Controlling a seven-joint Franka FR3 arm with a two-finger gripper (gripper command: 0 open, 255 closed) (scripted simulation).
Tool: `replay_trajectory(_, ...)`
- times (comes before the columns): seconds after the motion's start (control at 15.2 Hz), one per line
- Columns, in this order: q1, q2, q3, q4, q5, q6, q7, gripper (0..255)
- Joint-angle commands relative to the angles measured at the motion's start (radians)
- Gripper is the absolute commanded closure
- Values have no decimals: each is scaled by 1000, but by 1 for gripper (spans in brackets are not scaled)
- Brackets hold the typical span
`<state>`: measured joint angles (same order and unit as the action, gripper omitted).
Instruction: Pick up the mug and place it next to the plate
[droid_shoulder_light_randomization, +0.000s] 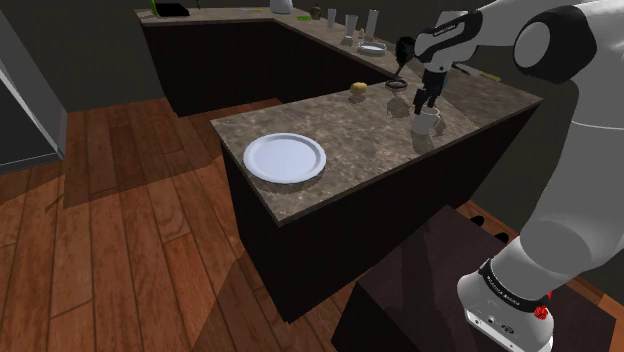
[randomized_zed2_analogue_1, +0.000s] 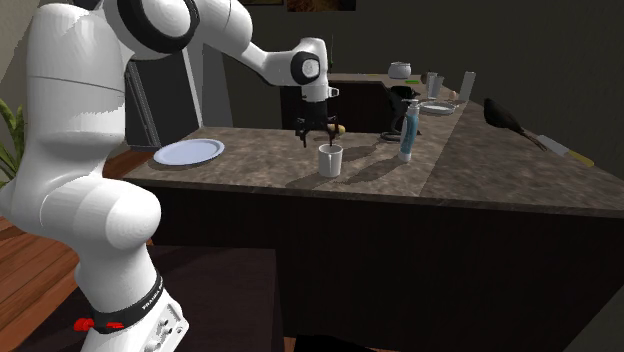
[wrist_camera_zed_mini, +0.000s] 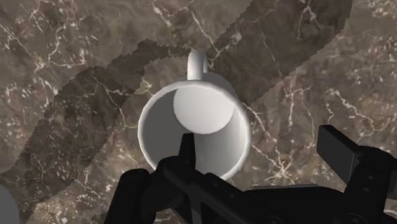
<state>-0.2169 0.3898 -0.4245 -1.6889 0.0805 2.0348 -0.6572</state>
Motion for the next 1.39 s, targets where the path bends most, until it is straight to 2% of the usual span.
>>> replay_trajectory(0.0,-9,27,3,10,11,17,-9,0)
replay_trajectory(0.4,-16,57,9,-25,25,79,-18,0)
replay_trajectory(0.86,-16,57,9,-25,25,79,-17,0)
replay_trajectory(0.92,-16,57,9,-25,25,79,-17,255)
replay_trajectory(1.32,-16,57,9,-25,25,79,-17,255)
